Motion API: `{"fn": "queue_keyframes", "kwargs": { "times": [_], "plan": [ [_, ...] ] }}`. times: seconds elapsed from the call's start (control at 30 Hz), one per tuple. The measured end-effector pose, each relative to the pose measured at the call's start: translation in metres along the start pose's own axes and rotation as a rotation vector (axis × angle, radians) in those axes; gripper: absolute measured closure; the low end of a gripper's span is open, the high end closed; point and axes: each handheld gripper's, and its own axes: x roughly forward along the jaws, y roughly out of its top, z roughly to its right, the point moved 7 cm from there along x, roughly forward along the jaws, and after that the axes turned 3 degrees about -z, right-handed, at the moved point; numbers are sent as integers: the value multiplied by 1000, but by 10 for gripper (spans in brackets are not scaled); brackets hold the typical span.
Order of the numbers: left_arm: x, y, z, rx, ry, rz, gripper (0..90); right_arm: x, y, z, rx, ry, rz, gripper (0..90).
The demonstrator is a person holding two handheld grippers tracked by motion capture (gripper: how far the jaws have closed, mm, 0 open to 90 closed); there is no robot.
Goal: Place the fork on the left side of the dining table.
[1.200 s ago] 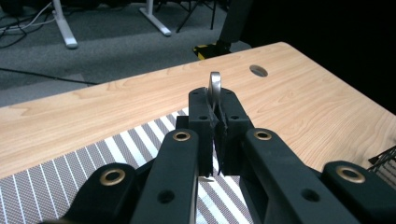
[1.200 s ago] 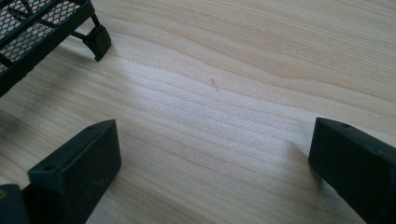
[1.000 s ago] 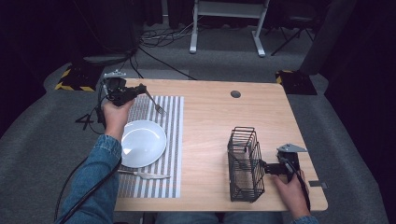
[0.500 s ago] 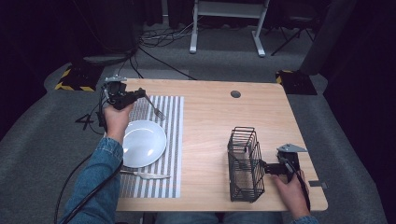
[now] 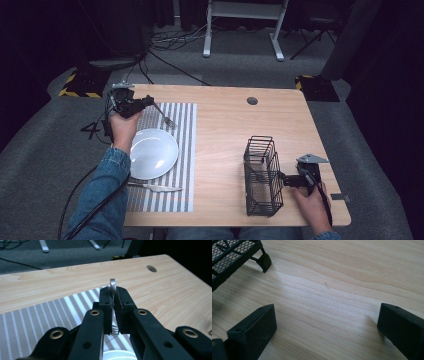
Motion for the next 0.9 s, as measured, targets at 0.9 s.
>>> {"fn": "queue_keyframes", "kwargs": {
  "times": [0.9],
  "plan": [
    [2, -35, -54, -119, 92, -63, 636, 0, 0, 0, 0, 0, 0, 21]
  ]
}}
